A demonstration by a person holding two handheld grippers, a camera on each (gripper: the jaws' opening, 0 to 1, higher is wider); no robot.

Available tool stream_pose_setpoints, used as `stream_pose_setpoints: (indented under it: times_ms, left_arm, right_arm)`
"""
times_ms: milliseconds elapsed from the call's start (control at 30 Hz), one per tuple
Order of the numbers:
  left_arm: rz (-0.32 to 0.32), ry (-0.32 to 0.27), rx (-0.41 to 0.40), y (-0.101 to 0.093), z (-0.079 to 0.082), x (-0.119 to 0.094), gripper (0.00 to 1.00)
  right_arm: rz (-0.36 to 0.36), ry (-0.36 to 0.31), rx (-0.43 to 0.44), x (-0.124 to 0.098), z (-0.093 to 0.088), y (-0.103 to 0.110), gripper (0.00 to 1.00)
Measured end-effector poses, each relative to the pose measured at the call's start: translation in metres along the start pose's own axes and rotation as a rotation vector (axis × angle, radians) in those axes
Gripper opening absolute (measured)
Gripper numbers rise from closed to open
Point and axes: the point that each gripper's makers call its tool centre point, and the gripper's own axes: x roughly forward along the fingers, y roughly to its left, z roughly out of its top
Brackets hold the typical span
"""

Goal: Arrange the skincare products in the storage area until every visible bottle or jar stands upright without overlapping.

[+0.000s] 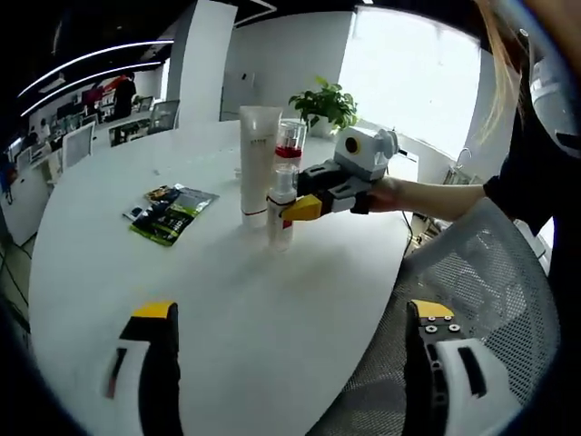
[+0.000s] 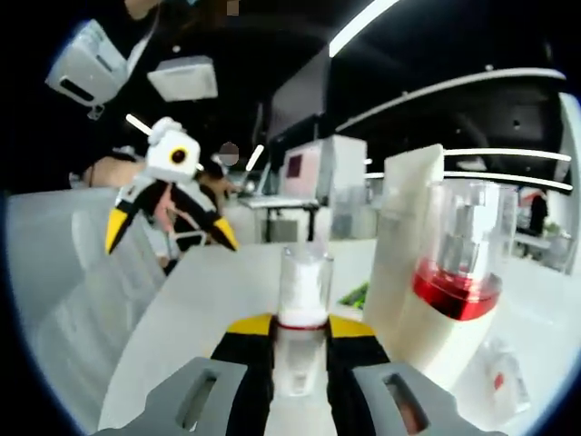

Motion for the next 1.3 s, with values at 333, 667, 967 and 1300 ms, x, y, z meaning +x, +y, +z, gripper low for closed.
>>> stream_pose_setpoints:
  times_ms: [333, 667, 967, 1300]
  left_arm:
    - [-0.001, 0.006, -0.018, 0.001, -0.002, 0.001, 0.99]
    - [-0.005, 0.01, -0.039, 0.0, -0.003, 0.001, 0.99]
    - [-0.005, 0.024, -0.037, -0.001, -0.006, 0.002, 0.98]
    - [-0.009, 0.037, -0.034, -0.002, -0.009, 0.002, 0.98]
  right_arm:
    - [0.007, -0.001, 0.023, -0.001, -0.002, -0.001, 0.15]
    - [-0.005, 0.062, 0.015, -0.003, -0.018, 0.006, 0.17]
    - [-0.046, 0.119, 0.027, -0.006, -0.038, 0.004, 0.14]
    - [-0.057, 0.122, 0.029, -0.006, -0.04, -0.003, 0.13]
